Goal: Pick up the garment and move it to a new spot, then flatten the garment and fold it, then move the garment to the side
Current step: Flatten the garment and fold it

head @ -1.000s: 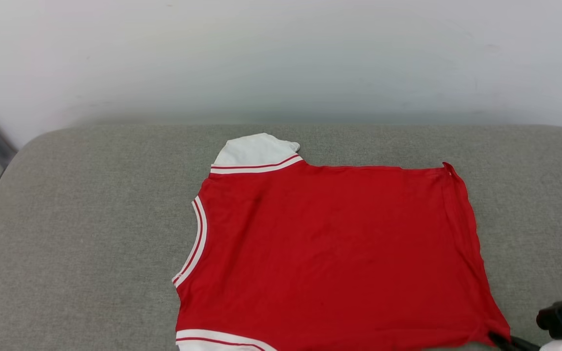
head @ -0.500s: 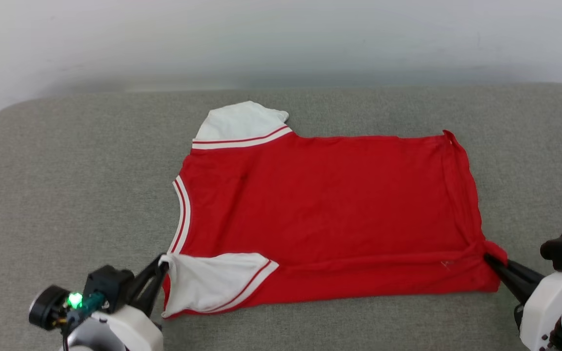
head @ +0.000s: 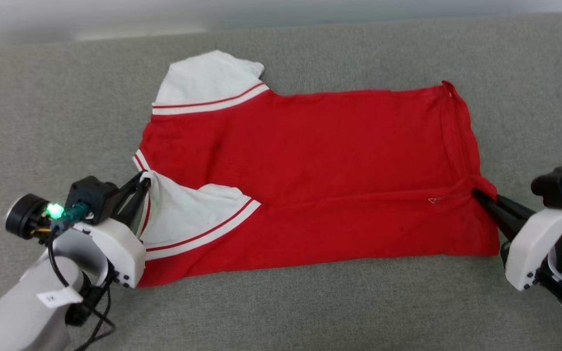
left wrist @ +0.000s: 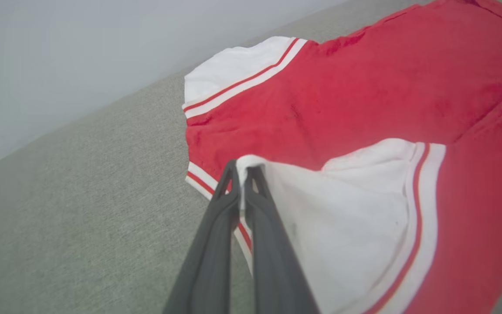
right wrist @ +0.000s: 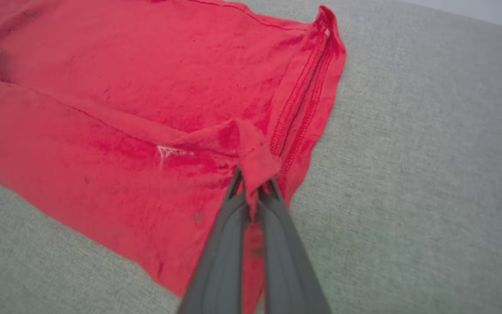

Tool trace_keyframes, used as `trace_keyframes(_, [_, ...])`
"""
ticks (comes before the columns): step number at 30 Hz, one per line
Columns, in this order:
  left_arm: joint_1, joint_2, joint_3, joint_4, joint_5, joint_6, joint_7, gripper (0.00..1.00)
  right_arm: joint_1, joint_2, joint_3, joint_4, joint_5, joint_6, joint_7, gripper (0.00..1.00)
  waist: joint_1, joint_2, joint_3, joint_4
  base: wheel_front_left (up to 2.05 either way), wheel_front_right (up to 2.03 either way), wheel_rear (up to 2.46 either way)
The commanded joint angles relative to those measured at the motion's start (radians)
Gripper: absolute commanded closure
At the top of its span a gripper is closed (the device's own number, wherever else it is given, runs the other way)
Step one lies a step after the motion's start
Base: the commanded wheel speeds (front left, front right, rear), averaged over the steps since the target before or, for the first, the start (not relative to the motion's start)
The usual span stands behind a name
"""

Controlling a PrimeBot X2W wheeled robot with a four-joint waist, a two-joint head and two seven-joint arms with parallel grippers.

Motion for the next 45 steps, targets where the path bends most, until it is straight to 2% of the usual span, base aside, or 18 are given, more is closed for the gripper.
trace_keyframes(1, [-0.017, -0.001, -0.001, 0.01, 0.004, -0.004, 0.002, 1.0, -0.017, 0.009, 0.004, 0.008, -0.001, -0.001, 0.003, 1.0, -0.0002, 0.0, 0.029, -0.01, 0.0, 0.0, 0.0])
trace_keyframes(9, [-0.085, -0.064, -0.044, 0.206, -0.002, -0.078, 0.025, 1.0, -0.084, 0.036, 0.066, 0.106, 0.003, -0.001, 0.023, 1.0, -0.0002, 0.0, 0.076, -0.01, 0.0, 0.0, 0.0])
trace_keyframes(15, [-0.076, -0.129, -0.072, 0.336, -0.022, -0.122, 0.01, 1.0, -0.101, 0.041, 0.114, 0.142, 0.03, -0.001, 0.006, 1.0, -0.0002, 0.0, 0.058, -0.01, 0.0, 0.0, 0.0])
trace_keyframes(16, [-0.08, -0.137, -0.07, 0.354, -0.024, -0.122, 0.004, 1.0, -0.102, 0.037, 0.115, 0.144, 0.036, -0.001, 0.0, 0.85, -0.0002, 0.0, 0.05, -0.008, 0.0, 0.0, 0.0])
trace_keyframes(17, [-0.085, -0.142, -0.073, 0.369, -0.022, -0.124, 0.002, 0.79, -0.101, 0.034, 0.114, 0.145, 0.044, -0.001, -0.008, 0.67, -0.0002, 0.0, 0.041, -0.005, 0.0, 0.0, 0.0])
trace_keyframes(18, [-0.093, -0.143, -0.074, 0.381, -0.017, -0.124, -0.006, 0.0, -0.099, 0.028, 0.112, 0.145, 0.046, -0.001, -0.017, 0.2, -0.0002, 0.0, 0.029, -0.001, 0.0, 0.0, 0.0])
trace_keyframes(19, [-0.102, -0.144, -0.073, 0.387, -0.014, -0.123, -0.015, 0.0, -0.096, 0.023, 0.112, 0.144, 0.049, -0.001, -0.025, 0.0, -0.0002, 0.0, 0.017, 0.003, 0.0, 0.0, 0.0])
trace_keyframes(23, [-0.143, -0.126, -0.065, 0.388, -0.007, -0.13, -0.028, 0.0, -0.067, 0.005, 0.11, 0.129, 0.061, -0.001, -0.051, 0.0, -0.0002, 0.0, -0.034, 0.018, 0.0, 0.0, 0.0])
trace_keyframes(29, [-0.196, -0.062, -0.081, 0.318, 0.005, -0.147, 0.074, 0.0, -0.031, -0.02, 0.097, 0.101, 0.068, -0.001, -0.052, 0.0, -0.0002, 0.0, -0.095, 0.037, 0.0, 0.0, 0.0])
trace_keyframes(35, [-0.248, -0.001, -0.105, 0.212, -0.036, -0.172, 0.302, 0.0, -0.01, -0.016, 0.077, 0.083, 0.06, -0.001, -0.037, 0.0, -0.0002, 0.0, -0.12, 0.046, 0.0, 0.0, 0.0])
trace_keyframes(40, [-0.271, 0.021, -0.124, 0.15, -0.141, -0.187, 0.552, 0.0, -0.006, -0.002, 0.072, 0.069, 0.05, -0.001, -0.006, 0.0, -0.0002, 0.0, -0.12, 0.042, 0.0, 0.0, 0.0])
trace_keyframes(45, [-0.27, 0.035, -0.15, 0.102, -0.229, -0.195, 0.735, 0.0, -0.001, 0.012, 0.071, 0.057, 0.042, -0.001, 0.02, 0.0, -0.0002, 0.0, -0.114, 0.027, 0.0, 0.0, 0.0])
